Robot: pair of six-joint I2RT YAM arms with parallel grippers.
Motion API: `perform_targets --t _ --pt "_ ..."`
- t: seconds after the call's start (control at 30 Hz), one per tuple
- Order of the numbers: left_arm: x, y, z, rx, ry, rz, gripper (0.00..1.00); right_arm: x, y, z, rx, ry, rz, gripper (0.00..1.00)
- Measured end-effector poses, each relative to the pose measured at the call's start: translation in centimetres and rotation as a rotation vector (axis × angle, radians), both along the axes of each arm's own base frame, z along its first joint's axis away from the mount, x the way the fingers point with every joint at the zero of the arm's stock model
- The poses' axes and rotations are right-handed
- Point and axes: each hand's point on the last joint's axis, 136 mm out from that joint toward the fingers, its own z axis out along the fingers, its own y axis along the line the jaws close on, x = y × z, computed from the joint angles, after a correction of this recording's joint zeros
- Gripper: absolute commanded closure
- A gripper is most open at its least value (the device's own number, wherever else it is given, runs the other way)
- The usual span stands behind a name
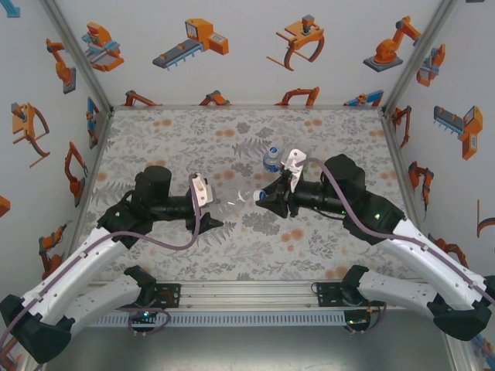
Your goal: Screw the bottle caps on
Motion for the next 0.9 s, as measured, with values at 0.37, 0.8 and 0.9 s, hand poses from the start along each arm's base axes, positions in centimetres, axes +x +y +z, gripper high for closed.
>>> perform_targets --t 0.37,0.8,0.9 --pt "-1.5 -0.1 1.5 0.008 -0.119 -0.104 1.00 -2.0 1.3 0.1 0.013 -0.032 0.166 0.72" --pt "-2.6 0.0 1.0 0.040 -0.126 -0.152 1.00 -2.9 2.1 -0.2 0.009 -0.008 0.249 0.73" --pt "-2.7 0.0 1.2 0.036 -0.130 -0.160 1.00 -3.2 2.2 0.2 0.010 -0.019 0.276 0.73"
